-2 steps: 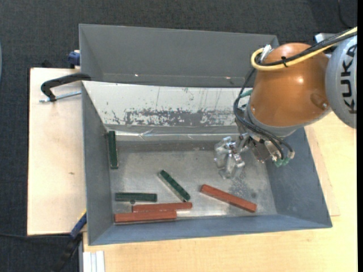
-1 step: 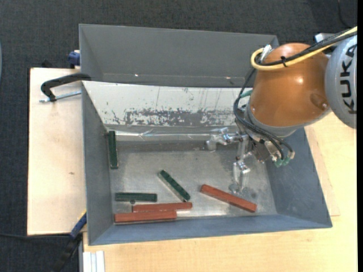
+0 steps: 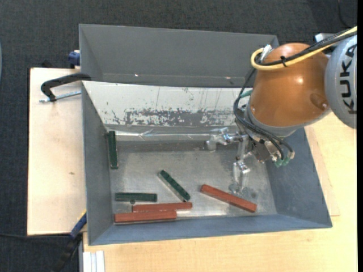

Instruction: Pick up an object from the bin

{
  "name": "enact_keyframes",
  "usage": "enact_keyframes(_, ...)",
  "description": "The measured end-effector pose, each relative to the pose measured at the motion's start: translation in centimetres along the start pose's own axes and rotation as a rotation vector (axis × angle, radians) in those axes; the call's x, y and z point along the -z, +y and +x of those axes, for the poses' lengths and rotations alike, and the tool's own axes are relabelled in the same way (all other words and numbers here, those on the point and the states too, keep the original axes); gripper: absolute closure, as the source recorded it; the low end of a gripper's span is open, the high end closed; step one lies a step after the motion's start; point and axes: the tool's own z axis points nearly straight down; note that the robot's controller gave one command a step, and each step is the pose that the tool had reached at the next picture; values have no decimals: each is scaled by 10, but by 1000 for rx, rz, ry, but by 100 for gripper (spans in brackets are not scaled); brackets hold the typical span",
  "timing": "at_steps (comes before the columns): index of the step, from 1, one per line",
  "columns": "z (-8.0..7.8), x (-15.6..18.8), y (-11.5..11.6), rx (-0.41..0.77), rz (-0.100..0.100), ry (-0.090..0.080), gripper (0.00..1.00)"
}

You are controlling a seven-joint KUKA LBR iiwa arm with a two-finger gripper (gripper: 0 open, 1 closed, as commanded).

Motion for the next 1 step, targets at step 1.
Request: enact_keyframes(1,8,-54,-6,29,2,-4,0)
